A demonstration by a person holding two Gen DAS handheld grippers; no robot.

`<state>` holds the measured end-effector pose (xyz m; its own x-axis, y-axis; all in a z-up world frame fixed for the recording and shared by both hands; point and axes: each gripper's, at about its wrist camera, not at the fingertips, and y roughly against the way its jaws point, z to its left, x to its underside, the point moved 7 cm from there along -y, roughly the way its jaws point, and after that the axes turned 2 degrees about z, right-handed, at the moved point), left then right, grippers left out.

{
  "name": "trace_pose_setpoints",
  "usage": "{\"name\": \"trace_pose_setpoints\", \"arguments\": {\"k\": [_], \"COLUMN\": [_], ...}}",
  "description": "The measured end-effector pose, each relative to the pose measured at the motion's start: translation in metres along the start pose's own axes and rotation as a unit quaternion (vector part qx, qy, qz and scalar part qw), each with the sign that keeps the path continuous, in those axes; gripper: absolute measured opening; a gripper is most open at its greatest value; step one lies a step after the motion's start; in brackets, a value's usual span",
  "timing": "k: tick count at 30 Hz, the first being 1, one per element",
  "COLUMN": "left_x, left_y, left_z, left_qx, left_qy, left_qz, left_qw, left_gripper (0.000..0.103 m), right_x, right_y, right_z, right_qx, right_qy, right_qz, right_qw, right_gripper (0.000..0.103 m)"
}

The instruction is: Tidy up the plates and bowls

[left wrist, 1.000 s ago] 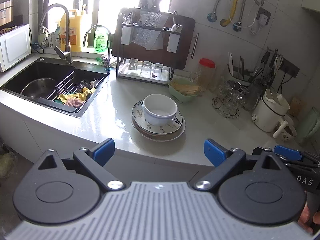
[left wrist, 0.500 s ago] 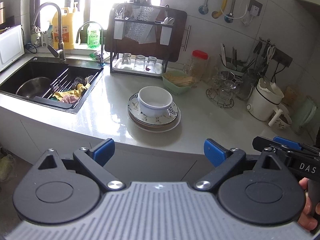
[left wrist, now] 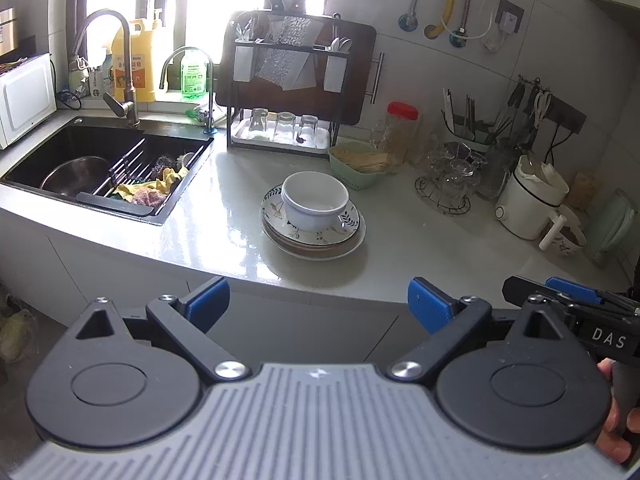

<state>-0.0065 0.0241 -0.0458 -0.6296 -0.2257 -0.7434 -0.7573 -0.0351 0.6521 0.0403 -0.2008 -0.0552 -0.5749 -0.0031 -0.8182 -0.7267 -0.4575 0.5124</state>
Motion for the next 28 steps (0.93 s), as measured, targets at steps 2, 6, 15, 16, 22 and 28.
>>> {"name": "trace_pose_setpoints", "arguments": {"k": [2, 6, 15, 16, 22, 28], "left_x": [-0.005, -0.007, 0.003, 0.003, 0.001, 0.006], "left_y": [0.004, 0.005, -0.008, -0.008, -0.006, -0.002], "left_z": [-0.003, -0.003, 0.000, 0.000, -0.002, -0.002], "left_qx": [0.000, 0.004, 0.011, 0.012, 0.020, 0.023], "left_qy": [-0.005, -0.004, -0.002, -0.003, -0.009, -0.014], "left_qz": [-0.010, -0.012, 0.009, 0.008, 0.004, 0.003], "left_qw": [0.9999, 0.9999, 0.9999, 0.9999, 0.9997, 0.9996], "left_gripper": [0.098, 0.098, 0.098, 0.098, 0.098, 0.098], "right_x": [0.001, 0.002, -0.001, -0.001, 0.003, 0.006], "right_y": [-0.001, -0.002, 0.003, 0.003, 0.004, 0.005], "right_z": [-0.001, -0.004, -0.001, -0.001, -0.004, 0.000], "right_qx": [0.003, 0.008, 0.013, 0.014, 0.018, 0.016], "right_qy": [0.003, -0.003, -0.002, -0.002, -0.002, 0.000], "right_qz": [0.002, 0.003, -0.004, -0.005, -0.001, 0.000], "right_qw": [1.000, 1.000, 1.000, 1.000, 1.000, 1.000], "right_gripper": [0.081, 0.081, 0.081, 0.081, 0.081, 0.081]}}
